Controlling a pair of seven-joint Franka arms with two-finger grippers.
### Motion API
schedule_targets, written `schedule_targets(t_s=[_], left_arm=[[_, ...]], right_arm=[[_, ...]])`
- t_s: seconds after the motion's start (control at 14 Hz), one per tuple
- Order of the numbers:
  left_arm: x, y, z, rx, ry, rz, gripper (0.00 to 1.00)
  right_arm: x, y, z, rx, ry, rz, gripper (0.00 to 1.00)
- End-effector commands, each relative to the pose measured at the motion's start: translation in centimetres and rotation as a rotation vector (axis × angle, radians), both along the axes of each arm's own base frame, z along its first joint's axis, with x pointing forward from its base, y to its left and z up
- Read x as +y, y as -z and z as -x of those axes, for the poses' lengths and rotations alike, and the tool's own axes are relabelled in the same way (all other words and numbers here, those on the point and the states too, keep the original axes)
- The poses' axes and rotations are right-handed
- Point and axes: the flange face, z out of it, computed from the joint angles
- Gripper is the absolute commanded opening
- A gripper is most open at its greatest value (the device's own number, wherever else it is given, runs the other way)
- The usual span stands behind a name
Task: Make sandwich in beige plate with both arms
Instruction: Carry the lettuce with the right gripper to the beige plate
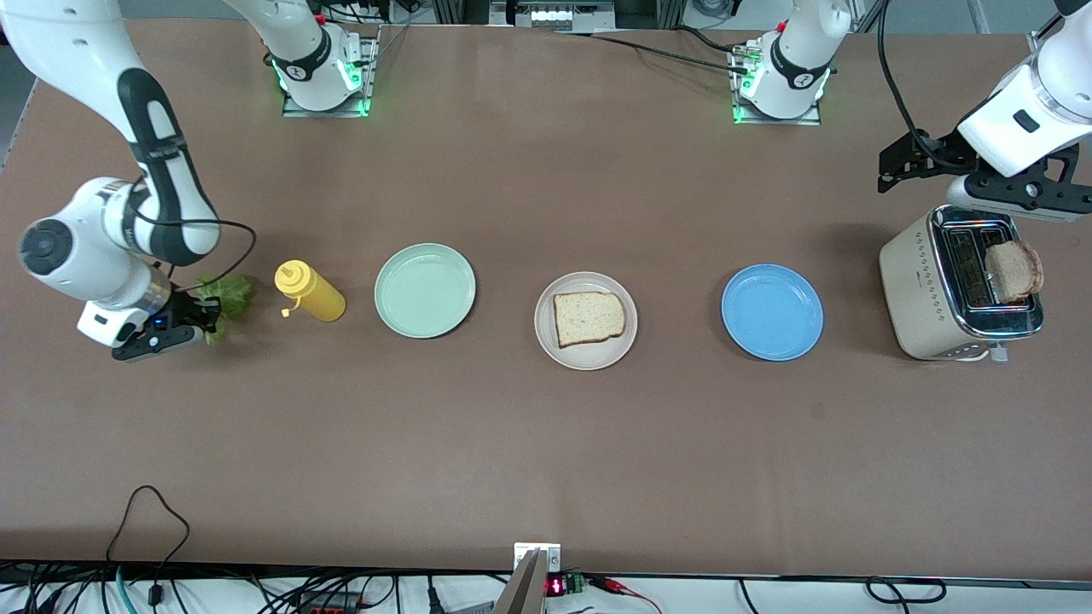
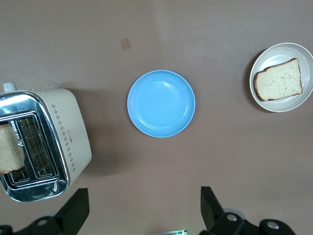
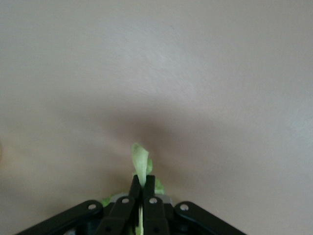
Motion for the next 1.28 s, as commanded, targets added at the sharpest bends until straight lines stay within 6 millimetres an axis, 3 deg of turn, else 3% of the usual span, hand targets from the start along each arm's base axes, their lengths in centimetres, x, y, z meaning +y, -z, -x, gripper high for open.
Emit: schedule_targets(t_s=[0.0,0.29,0.5,0.64,0.86,1.21], left_arm=[[0.1,-0.5,-0.3,0.007,-0.010,0.008,1.00],[-0.2,-0.4,-0.4,0.008,-0.007,0.008,1.00],[-0.3,-0.4,-0.4,0.008,-0.006,0.008,1.00],[-0.3,-0.4,-0.4,0.008,-0.006,0.008,1.00],[-0.3,-0.4,-0.4,0.008,-0.006,0.008,1.00],[-0.3,-0.4,-0.4,0.008,-0.006,0.008,1.00]], right_arm=[[-0.3,-5.3,-1.3,0.034,-0.132,-0.020,0.00],[1.6,-12.5,-3.3,0.087,-0.467,-0.064,0.00],[6.0,-17.0,-4.3,0.119,-0.563,-0.085,0.00],[9.8,-21.0,-4.8,0.111,-0.626,-0.090,0.00],[17.8,-23.4,-4.4,0.101,-0.743,-0.087,0.00],[28.8,-23.3,-2.7,0.044,-0.829,-0.318,0.00]])
